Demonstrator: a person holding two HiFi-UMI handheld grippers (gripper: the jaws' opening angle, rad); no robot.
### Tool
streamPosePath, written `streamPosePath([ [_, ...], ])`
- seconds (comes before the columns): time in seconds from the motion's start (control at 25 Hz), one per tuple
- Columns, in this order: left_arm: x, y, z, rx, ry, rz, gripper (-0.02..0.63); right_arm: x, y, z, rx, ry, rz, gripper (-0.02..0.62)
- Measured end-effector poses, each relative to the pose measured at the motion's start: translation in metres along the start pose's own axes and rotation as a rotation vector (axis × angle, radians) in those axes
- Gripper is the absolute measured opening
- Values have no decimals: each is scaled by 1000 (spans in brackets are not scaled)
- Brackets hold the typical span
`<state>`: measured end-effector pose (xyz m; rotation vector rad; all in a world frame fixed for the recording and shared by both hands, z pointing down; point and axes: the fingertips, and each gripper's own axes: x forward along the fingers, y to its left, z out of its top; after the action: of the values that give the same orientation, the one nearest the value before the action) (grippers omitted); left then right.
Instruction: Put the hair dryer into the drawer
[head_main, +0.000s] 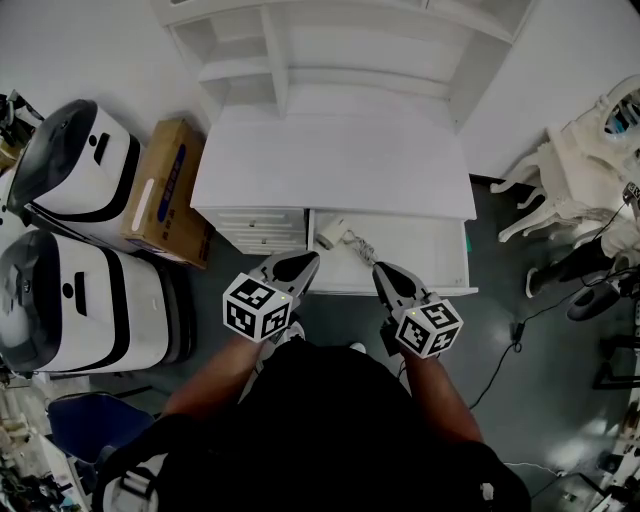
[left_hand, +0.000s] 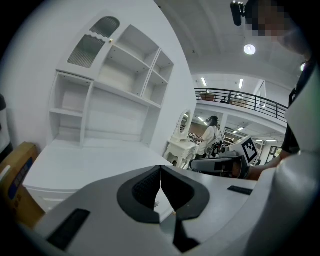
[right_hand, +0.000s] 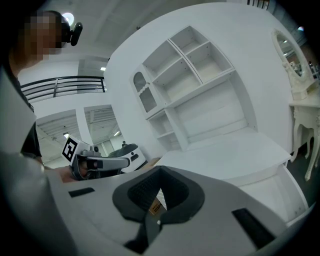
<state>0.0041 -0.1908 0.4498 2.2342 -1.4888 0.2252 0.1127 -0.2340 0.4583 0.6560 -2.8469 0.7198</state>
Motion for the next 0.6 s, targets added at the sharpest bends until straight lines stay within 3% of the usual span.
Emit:
streamPosePath([
  [0.6, 6, 2, 1, 13, 12, -9, 11, 6, -4, -3, -1, 22, 4, 25],
])
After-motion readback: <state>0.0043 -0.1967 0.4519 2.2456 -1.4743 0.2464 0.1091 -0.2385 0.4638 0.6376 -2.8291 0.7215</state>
